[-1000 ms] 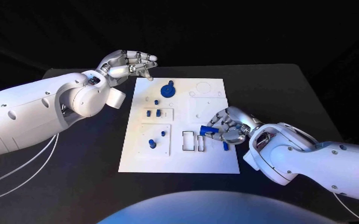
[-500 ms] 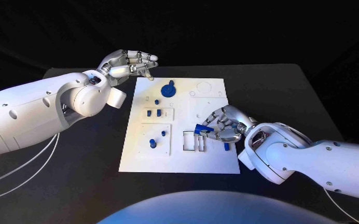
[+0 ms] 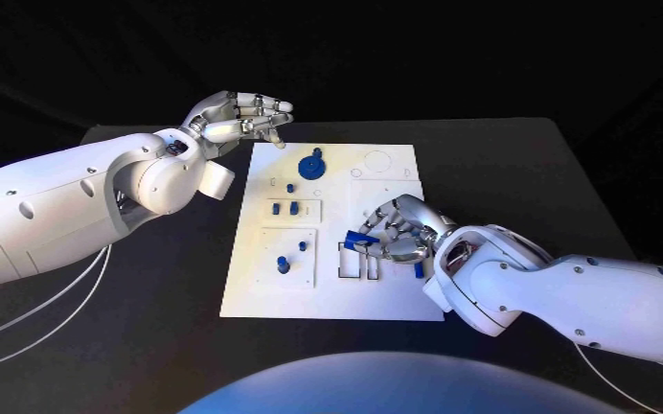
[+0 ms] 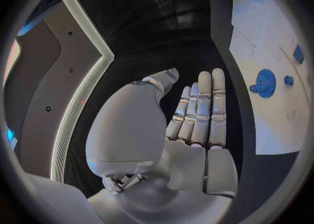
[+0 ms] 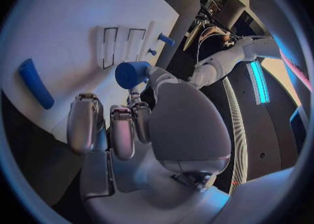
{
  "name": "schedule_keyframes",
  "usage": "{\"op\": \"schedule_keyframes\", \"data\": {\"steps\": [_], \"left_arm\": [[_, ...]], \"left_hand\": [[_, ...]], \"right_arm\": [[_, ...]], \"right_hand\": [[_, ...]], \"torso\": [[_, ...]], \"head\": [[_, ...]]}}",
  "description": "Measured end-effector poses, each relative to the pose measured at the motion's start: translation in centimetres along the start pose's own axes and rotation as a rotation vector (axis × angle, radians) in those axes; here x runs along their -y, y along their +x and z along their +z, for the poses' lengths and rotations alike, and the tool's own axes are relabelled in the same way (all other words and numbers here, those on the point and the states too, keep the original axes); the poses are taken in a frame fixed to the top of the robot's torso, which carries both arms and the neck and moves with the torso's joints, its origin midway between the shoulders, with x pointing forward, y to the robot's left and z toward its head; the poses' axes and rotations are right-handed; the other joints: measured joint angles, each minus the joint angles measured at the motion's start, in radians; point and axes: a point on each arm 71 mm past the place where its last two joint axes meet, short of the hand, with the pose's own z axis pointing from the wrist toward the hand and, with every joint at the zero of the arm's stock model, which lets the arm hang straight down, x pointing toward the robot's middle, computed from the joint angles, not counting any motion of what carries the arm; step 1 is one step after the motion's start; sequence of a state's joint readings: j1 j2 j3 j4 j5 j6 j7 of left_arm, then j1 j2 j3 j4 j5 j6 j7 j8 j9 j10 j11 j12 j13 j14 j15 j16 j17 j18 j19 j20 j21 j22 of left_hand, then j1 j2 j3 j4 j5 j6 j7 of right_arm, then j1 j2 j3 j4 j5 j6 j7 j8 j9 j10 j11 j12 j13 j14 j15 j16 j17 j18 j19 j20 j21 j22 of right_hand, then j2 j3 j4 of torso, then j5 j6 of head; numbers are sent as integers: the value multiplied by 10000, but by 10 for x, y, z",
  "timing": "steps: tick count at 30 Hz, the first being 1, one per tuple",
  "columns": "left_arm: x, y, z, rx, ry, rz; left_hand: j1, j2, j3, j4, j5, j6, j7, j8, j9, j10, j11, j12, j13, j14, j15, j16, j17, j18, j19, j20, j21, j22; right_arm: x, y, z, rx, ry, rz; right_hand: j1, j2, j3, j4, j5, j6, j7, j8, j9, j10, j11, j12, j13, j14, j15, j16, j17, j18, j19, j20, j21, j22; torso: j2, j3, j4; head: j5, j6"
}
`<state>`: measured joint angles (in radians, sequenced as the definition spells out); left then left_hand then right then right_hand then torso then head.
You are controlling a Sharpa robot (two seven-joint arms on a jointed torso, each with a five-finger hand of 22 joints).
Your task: Assemble the parts on the task board
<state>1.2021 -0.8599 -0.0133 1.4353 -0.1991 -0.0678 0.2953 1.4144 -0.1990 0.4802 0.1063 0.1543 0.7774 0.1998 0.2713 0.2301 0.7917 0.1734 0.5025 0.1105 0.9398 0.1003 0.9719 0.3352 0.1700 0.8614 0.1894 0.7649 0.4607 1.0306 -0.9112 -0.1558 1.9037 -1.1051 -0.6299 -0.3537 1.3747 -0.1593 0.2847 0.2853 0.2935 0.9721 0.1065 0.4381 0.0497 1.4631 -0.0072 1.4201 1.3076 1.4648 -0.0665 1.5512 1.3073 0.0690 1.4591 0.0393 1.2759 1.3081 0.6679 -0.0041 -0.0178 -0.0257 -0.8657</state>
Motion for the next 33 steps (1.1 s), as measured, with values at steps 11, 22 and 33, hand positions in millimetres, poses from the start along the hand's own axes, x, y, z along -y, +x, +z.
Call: {"op": "schedule_keyframes", "data": {"steps": [11, 22, 33], "left_arm": [[0, 0, 0, 5, -11, 2], [0, -1, -1, 8, -28, 2], [0, -1, -1, -1, -57, 0]], "left_hand": [[0, 0, -28, -28, 0, 0, 0, 0, 3, -37, 37, 49, 11, 1, 0, 0, 0, 0, 0, 0, 0, -21], [0, 0, -28, -28, 0, 0, 0, 19, 11, -44, 29, 49, 11, 1, 0, 38, 0, 0, 0, 0, -14, -21], [0, 0, -56, 0, 0, 0, 0, 38, 9, -73, 0, 49, 10, 1, 0, 38, 0, 0, 0, 0, -37, -32]], "right_arm": [[2, 7, 13, -180, -39, -346], [0, 13, 13, -484, -226, -752], [1, 13, 10, -626, -269, -1506]], "right_hand": [[-145, -145, 70, -12, -38, 13, -15, 73, 535, 0, 1, 0, -1, 0, 0, 0, 8, -1, 0, 0, 0, -2], [-640, -394, 169, 29, -59, -2, -32, 70, 2348, 0, 1, -54, -2, 0, 1, 0, 7, 0, 0, 1, -43, -3], [-1934, -514, -629, 72, -50, 616, -393, 269, 3640, 1, 1, 27, -3, 0, 1, 43, 6, 0, 0, 1, 109, -5]], "torso": [[6, -6, 4], [2, 1, -9], [0, 4, -7]], "head": [[50, -33], [81, -47], [99, -45]]}}
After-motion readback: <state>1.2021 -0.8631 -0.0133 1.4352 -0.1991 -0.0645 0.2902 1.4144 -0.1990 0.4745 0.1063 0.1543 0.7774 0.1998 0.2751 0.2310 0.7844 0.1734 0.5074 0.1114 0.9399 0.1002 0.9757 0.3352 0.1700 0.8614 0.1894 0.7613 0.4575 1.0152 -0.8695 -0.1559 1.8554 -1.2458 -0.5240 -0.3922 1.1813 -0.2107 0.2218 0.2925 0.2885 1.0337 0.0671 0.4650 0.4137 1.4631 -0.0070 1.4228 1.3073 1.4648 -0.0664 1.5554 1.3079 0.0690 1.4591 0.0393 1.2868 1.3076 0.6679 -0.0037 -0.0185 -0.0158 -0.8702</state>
